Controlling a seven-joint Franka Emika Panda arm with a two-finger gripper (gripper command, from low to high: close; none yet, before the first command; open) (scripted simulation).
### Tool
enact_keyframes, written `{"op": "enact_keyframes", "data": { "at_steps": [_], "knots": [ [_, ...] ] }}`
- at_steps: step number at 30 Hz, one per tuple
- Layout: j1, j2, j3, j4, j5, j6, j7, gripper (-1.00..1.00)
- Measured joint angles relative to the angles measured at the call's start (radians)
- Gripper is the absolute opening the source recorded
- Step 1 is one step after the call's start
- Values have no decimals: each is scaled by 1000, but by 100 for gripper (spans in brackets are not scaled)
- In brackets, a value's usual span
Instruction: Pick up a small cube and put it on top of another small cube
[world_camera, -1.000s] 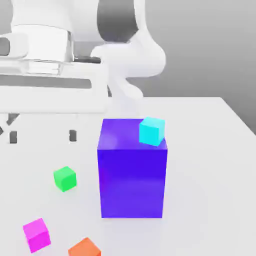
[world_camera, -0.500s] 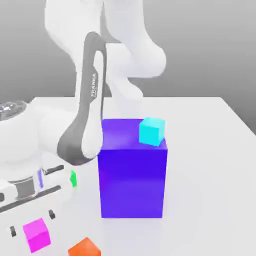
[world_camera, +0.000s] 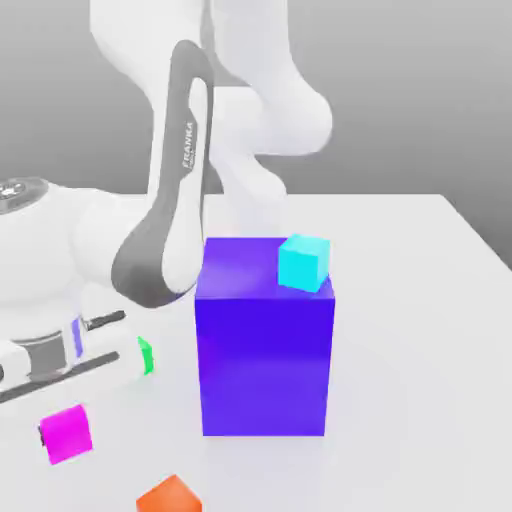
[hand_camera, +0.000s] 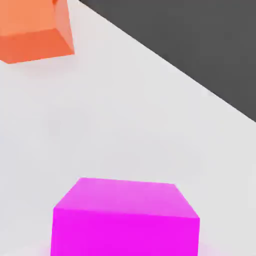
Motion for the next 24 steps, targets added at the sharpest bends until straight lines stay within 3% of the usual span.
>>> {"op": "enact_keyframes", "data": {
  "at_steps": [6,11,18,24],
  "knots": [
    [-32,-202,-93,-129,-263,-46,185,-100],
    [-97,-349,-101,-241,-391,-71,274,-100],
    [-159,-500,-120,-411,-436,-57,307,-100],
    [-130,-556,-158,-535,-375,-9,273,-100]
  ]
}}
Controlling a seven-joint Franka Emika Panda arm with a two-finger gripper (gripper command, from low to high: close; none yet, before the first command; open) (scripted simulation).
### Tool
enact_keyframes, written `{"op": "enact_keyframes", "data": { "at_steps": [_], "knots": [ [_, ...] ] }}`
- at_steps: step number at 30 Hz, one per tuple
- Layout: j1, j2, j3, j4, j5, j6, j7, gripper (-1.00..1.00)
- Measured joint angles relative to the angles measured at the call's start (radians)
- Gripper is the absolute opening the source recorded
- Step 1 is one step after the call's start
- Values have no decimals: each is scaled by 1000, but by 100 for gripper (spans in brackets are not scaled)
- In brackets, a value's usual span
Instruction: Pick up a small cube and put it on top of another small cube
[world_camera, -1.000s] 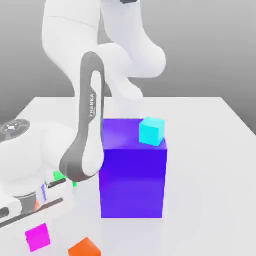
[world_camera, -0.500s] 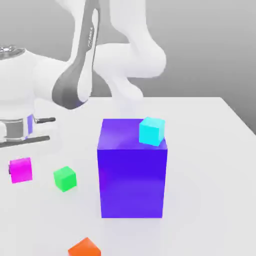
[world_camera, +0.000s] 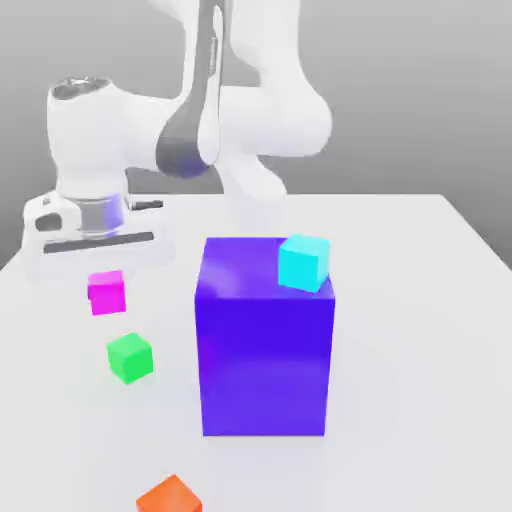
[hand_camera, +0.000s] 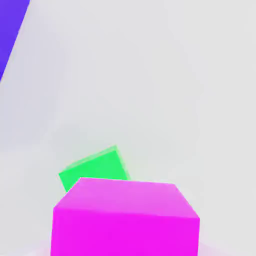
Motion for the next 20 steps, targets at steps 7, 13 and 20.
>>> {"op": "enact_keyframes", "data": {
  "at_steps": [7,13,20],
  "knots": [
    [120,89,-68,3,154,71,-102,-100],
    [200,198,-115,5,275,178,-184,-100],
    [226,319,-125,-2,353,310,-236,100]
  ]
}}
